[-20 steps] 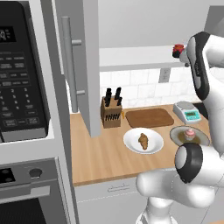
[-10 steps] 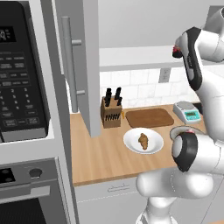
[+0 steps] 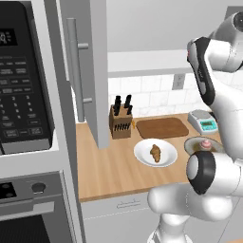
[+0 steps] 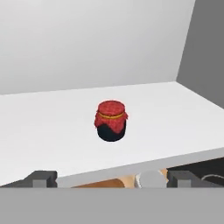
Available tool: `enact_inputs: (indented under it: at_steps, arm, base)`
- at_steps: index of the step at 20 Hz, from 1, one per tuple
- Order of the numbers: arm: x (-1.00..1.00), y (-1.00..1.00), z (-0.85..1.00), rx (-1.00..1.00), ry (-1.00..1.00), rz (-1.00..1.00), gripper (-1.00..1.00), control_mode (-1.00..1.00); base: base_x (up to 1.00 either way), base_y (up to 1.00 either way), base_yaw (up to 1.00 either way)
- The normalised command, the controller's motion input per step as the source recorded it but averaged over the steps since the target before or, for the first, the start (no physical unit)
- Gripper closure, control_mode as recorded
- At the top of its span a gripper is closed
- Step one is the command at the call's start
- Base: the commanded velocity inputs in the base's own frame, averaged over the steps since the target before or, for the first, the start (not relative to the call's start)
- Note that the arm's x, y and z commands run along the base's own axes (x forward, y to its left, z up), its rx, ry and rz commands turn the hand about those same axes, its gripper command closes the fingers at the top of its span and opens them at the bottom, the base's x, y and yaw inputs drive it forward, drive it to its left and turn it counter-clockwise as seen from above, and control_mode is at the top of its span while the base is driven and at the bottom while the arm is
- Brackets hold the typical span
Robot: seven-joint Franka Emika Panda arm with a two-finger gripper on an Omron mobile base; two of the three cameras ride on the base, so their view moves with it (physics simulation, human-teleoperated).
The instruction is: From the different types of pastries on the counter, select a croissant and place it on the cutting board. Then retrieve a jar of jam from the cabinet and place it alongside the croissant on the cutting board.
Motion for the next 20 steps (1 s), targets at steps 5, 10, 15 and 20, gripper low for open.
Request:
enact_inputs:
  at_steps: [5,10,15,20]
  arm:
    - [0.16,-0.16,-0.01,0.00,0.00,0.09,-1.00,-1.00]
    - [0.36,-0.27,0.00,0.03,0.01,0.13,-1.00,-1.00]
    - [0.34,-0.12,0.15,0.04,0.10,0.02,-1.00,-1.00]
    - [0.32,0.00,0.24,0.00,0.21,0.00,-1.00,-1.00]
  base:
    - [0.00,0.00,0.00]
    - [0.00,0.00,0.00]
    - [0.00,0.00,0.00]
    - [0.00,0.00,0.00]
